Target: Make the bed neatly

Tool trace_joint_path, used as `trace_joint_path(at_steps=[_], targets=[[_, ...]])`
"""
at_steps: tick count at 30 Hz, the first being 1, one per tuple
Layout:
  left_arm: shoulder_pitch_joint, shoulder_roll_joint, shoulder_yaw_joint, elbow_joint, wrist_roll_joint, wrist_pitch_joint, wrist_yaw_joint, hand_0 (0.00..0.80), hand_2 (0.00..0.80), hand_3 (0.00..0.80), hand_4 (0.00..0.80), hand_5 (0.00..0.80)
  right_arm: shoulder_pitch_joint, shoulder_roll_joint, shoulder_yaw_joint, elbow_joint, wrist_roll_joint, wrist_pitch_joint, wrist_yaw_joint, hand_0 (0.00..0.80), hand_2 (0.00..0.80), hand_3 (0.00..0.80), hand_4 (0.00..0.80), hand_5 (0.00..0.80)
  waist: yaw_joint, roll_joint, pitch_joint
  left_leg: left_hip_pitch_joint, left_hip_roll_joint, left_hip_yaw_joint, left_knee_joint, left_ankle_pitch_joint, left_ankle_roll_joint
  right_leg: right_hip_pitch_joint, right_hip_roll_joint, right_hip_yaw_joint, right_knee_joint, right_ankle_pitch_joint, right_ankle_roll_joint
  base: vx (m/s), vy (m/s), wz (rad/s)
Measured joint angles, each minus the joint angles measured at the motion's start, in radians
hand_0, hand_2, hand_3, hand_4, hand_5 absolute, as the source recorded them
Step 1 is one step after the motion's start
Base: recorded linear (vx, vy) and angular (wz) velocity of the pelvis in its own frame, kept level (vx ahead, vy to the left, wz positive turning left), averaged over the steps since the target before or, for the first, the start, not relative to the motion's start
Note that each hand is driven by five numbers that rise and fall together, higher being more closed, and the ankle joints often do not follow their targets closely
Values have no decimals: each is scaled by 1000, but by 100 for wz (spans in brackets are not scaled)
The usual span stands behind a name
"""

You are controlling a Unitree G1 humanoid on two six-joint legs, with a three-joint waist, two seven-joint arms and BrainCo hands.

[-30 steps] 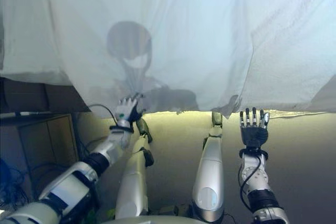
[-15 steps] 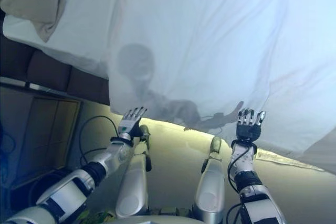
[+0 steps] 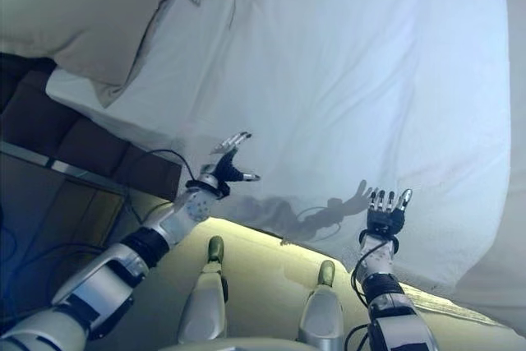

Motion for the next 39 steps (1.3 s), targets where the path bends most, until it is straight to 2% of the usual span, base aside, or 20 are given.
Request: trace_joint_path(at_steps=[3, 5, 9, 11, 13, 17, 21, 23, 26, 30, 34, 37, 39], targets=[[3, -71, 10, 26, -340, 29, -170, 0, 0, 0, 0, 0, -41, -1, -2, -1, -69, 13, -58, 0, 0, 0, 0, 0, -7, 9, 1, -39, -3, 2, 40, -20, 6, -38, -7, 12, 10, -3, -5, -212, 201, -9], [-3, -118, 10, 74, -521, 21, -238, 0, 0, 0, 0, 0, -98, -3, -2, 1, -115, 13, -75, 0, 0, 0, 0, 0, -11, 19, 6, -112, -5, 9, 57, -13, 14, -122, -7, 37, 25, 8, -13, -240, 171, -18], [-8, -149, 19, 126, -699, 13, -299, 0, 0, 0, 0, 0, -199, -6, 1, 7, -129, 12, -66, 0, 0, 0, 0, 0, -36, 52, 97, -190, -22, 15, 69, 6, 33, -201, -18, 62, 36, 37, 2, -119, 95, -5], [-8, -142, 54, 140, -745, 13, -317, 0, 0, 0, 0, 0, -205, -13, 1, 25, -127, 10, -46, 0, 0, 0, 0, 0, -36, 70, 145, -195, -24, 20, 64, 9, 36, -209, -22, 63, 36, 39, 2, -21, 22, 0], [-8, -119, 80, 153, -756, 13, -325, 0, 0, 0, 0, 0, -203, -11, 2, 57, -110, 10, -12, 0, 0, 0, 0, 0, -34, 76, 161, -194, -24, 21, 57, 10, 37, -209, -22, 62, 35, 41, 7, 7, -5, 2], [-12, -72, 118, 157, -756, 18, -361, 0, 0, 0, 0, 0, -180, -10, 3, 70, -95, 11, 49, 0, 0, 0, 0, 0, -31, 74, 163, -173, -25, 22, 41, 17, 30, -186, -23, 46, 21, 40, 8, 42, -23, 3], [41, -58, 142, 141, -765, 25, -419, 0, 0, 0, 0, 0, -115, -5, 3, 85, -69, 34, 111, 0, 0, 0, 0, 0, -20, 63, 158, -61, -24, 25, 2, 12, 29, -74, -25, -1, -7, 35, 5, 109, -1, 5], [101, -57, 174, 114, -772, 25, -436, 0, 0, 0, 0, 0, -71, -3, 3, 85, -70, 50, 131, 0, 0, 0, 0, 0, -4, 52, 131, -22, -21, 30, -18, 8, 29, -40, -22, -2, -23, 32, 1, 117, 35, -5], [247, -48, 230, 88, -775, 24, -471, 0, 0, 0, 0, 0, 37, 6, 1, 80, -72, 61, 149, 0, 0, 0, 0, 0, 5, 26, 52, 25, -21, 36, -58, 5, 25, 3, -20, -6, -58, 28, -1, 139, 72, -4], [417, -26, 334, 75, -784, 33, -513, 0, 0, 0, 0, 0, 191, 22, -8, 78, -125, 79, 171, 0, 0, 0, 0, 0, 22, 0, -33, 127, -21, 56, -120, 5, 25, 97, -16, -4, -119, 28, -1, 122, 72, -6], [561, 2, 457, 40, -784, 41, -531, 0, 0, 0, 0, 0, 346, 26, -40, 36, -204, 153, 257, 0, 0, 0, 0, 0, 20, -8, -129, 212, -10, 87, -190, 9, 23, 141, -3, 17, -155, 28, 1, 56, 53, -19], [621, 21, 483, -11, -793, 47, -528, 0, 0, 0, 0, 0, 487, 4, -41, -48, -311, 199, 280, 0, 0, 0, 0, 0, 17, -9, -191, 262, 2, 109, -241, 23, 6, 170, 10, 28, -187, 31, 3, 40, 10, -19], [629, 20, 483, -15, -814, 49, -522, 0, 0, 0, 0, 0, 525, -2, -38, -72, -376, 208, 252, 0, 0, 0, 0, 0, -7, -17, -222, 267, 7, 110, -241, 22, 7, 178, 15, 27, -193, 31, 1, 74, 13, -6]])
